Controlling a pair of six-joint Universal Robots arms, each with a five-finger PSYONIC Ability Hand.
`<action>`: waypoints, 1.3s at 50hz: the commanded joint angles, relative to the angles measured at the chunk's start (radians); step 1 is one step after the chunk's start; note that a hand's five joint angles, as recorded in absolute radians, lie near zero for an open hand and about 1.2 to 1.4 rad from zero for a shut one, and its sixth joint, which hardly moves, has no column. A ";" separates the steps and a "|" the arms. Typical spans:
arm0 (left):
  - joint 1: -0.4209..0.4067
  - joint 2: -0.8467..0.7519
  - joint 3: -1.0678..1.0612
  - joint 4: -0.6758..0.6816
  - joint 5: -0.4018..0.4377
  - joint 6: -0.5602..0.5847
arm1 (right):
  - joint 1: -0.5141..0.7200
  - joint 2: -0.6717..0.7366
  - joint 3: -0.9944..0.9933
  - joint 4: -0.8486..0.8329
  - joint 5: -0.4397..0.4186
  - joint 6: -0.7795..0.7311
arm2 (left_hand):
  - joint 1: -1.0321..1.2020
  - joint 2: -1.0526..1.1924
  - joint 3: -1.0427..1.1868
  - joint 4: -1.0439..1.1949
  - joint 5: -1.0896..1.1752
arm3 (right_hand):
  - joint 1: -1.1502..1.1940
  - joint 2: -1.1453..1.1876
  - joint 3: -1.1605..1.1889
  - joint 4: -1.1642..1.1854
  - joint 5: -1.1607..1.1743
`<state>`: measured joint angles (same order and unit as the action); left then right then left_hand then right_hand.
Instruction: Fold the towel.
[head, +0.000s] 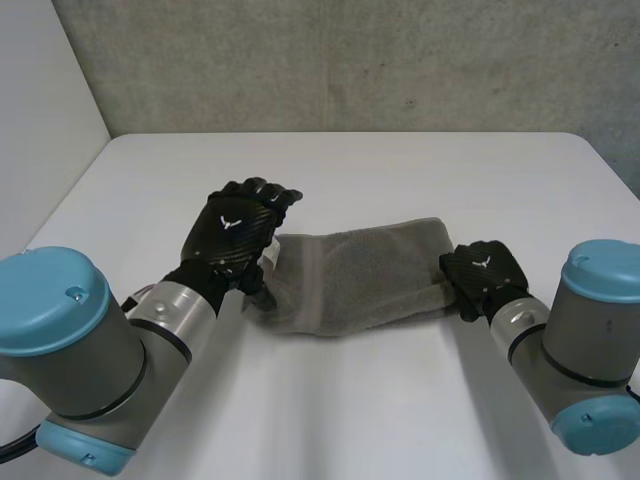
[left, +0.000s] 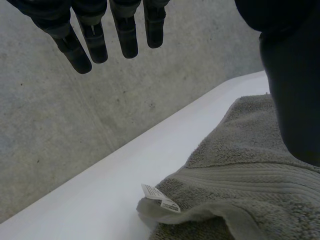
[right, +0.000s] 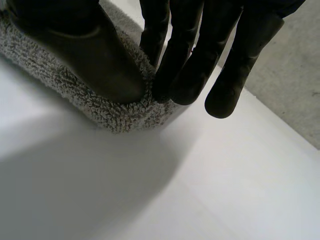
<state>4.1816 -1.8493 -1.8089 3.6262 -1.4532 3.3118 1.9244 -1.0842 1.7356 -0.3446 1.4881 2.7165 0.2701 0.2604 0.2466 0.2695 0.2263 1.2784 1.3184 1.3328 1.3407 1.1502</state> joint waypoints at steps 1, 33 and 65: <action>0.003 0.018 0.020 0.000 -0.010 0.000 | 0.016 -0.046 -0.106 0.077 0.001 -0.044 | -0.065 -0.056 -0.042 -0.065 -0.196 | 0.118 0.078 0.063 0.056 0.072; 0.071 0.098 0.049 0.000 -0.199 -0.126 | 0.519 0.196 -0.496 0.171 0.026 -0.015 | -0.071 -0.062 -0.048 -0.071 -0.202 | -0.922 -0.962 -0.976 -0.984 -0.968; -0.026 -0.232 0.108 -0.037 -0.200 -0.104 | 0.341 0.213 -0.450 0.173 0.031 0.241 | -0.068 -0.059 -0.045 -0.068 -0.199 | -1.104 -1.144 -1.158 -1.166 -1.150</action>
<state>4.1549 -2.0351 -1.7105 3.5974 -1.6555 3.1911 2.2628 -0.9635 1.3166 -0.1719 1.5204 2.9615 0.2701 0.2604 0.2466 0.2696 0.2263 0.2302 0.2487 0.2490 0.2566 0.0615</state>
